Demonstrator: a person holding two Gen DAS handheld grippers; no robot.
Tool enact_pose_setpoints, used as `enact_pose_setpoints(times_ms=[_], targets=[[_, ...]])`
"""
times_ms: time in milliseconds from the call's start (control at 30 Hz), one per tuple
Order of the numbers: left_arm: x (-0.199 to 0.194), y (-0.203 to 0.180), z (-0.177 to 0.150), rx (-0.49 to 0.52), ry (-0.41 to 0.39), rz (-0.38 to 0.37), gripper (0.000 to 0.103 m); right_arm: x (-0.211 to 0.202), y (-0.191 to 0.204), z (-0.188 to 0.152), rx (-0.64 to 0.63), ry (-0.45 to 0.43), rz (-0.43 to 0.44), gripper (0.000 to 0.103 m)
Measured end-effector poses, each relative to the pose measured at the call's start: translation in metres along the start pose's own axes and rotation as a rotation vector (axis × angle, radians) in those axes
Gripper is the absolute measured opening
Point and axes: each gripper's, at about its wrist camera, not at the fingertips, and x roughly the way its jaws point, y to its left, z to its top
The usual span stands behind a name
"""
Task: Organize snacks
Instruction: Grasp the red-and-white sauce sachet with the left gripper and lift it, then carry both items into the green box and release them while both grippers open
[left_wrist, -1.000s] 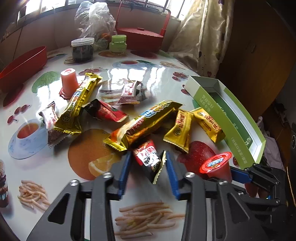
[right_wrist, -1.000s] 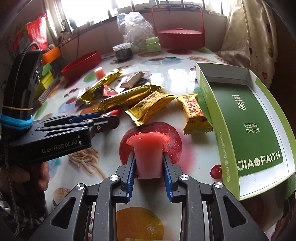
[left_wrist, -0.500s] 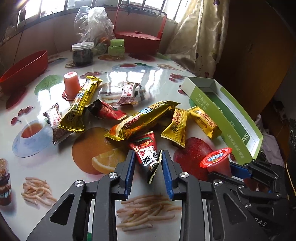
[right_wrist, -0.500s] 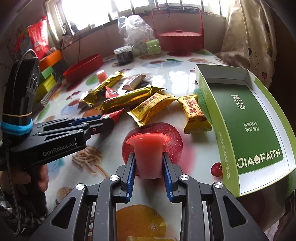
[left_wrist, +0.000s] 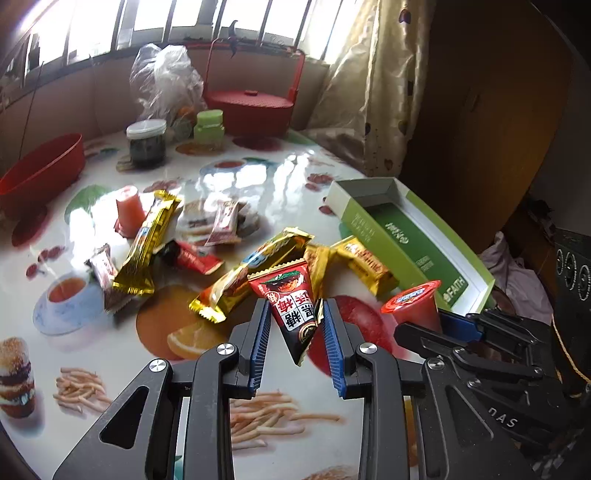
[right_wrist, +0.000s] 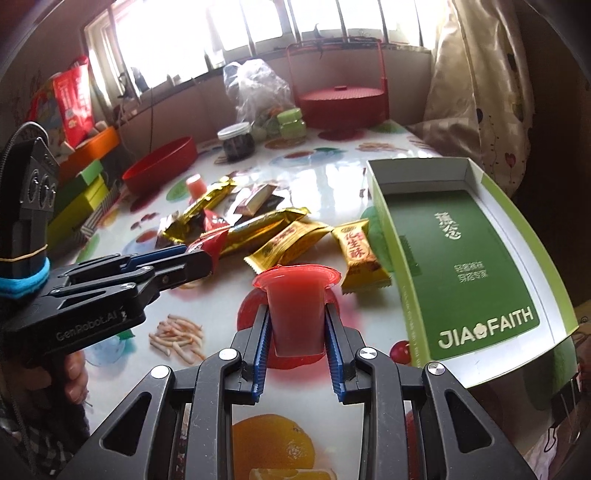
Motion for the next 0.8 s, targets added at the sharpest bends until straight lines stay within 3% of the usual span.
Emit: enact_pose_setpoints(times_ms=[333,800], targets=[[0.001,-0.024,0.015,0.048,-0.025,-0.026,0.030,-0.015,-0.022,0.010,0.048,-0.050,-0.050,0.027],[0.023,-0.080,0.040,0.128,-0.021,-0.141,0.030,-0.034,-0.071,0.017,0.134,-0.101,-0.156,0.026]])
